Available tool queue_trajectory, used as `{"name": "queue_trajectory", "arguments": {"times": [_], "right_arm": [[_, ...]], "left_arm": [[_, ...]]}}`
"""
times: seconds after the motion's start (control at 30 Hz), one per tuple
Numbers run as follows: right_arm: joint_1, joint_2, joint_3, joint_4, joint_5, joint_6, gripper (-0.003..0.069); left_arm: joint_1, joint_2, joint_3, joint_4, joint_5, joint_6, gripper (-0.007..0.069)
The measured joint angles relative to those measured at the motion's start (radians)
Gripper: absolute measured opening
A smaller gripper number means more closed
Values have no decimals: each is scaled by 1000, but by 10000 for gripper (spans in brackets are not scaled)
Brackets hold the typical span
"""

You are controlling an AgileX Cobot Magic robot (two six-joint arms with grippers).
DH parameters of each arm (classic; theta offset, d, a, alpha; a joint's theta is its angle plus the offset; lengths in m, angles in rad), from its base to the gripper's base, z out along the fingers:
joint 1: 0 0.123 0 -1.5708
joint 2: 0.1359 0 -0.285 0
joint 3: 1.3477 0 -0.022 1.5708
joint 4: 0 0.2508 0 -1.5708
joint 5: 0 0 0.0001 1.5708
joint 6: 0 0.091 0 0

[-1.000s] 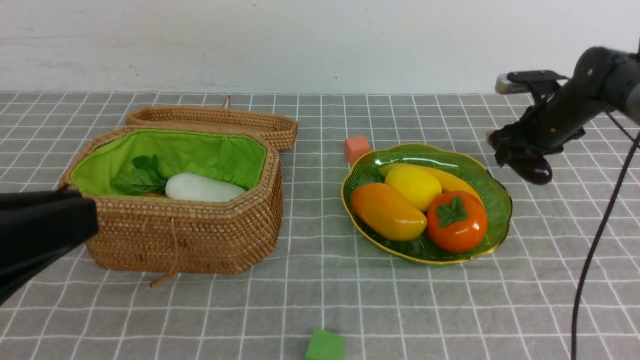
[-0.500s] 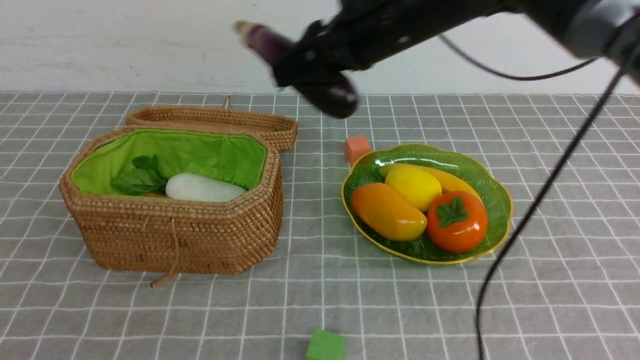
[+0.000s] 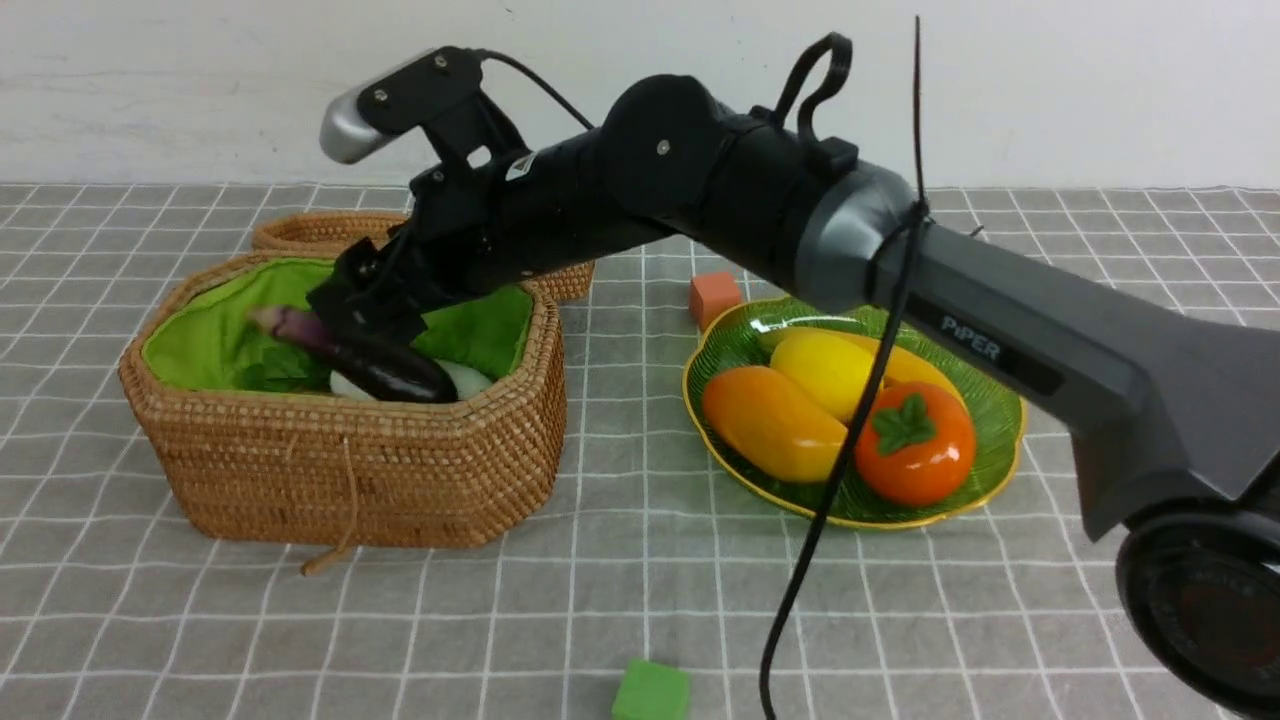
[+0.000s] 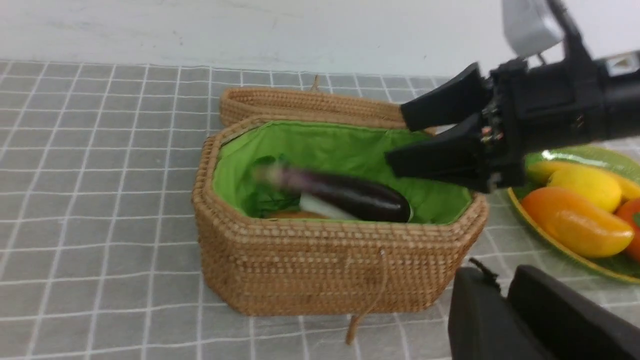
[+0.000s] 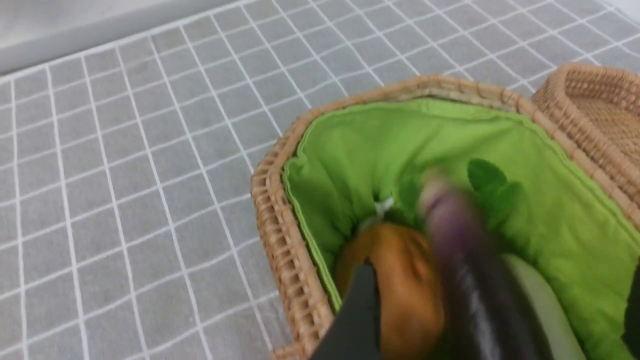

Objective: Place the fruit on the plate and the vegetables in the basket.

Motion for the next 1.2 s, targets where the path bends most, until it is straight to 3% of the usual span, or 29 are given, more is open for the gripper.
{"name": "queue_trajectory", "arguments": {"times": [0.1, 0.17, 0.23, 0.3, 0.33, 0.43, 0.5, 0.7, 0.87, 1.2], "right_arm": [[-39, -106, 0, -105, 176, 215, 605], [-54, -148, 0, -137, 241, 277, 568], [-95, -265, -1, -227, 436, 402, 430], [-115, -326, -3, -280, 547, 449, 321], [-117, -338, -3, -285, 563, 458, 309], [-133, -446, 69, -384, 611, 538, 70], [-133, -525, 159, -441, 617, 586, -1], [-133, -732, 474, -535, 619, 690, -17], [-133, -913, 756, -540, 623, 781, -15], [-133, -999, 867, -535, 620, 820, -7]], "left_arm": [[0, 0, 0, -4, -6, 61, 29], [0, -1, 0, -13, -15, 70, -4], [0, -17, 0, -68, -57, 86, -13], [0, -48, 7, -124, -103, 113, -13], [0, -53, 12, -135, -114, 116, -13], [0, -166, 91, -248, -212, 176, -13], [0, -246, 178, -315, -261, 189, -13], [0, -356, 355, -364, -386, 194, -13], [0, -375, 452, -336, -470, 197, -13], [0, -375, 481, -327, -462, 197, -13]]}}
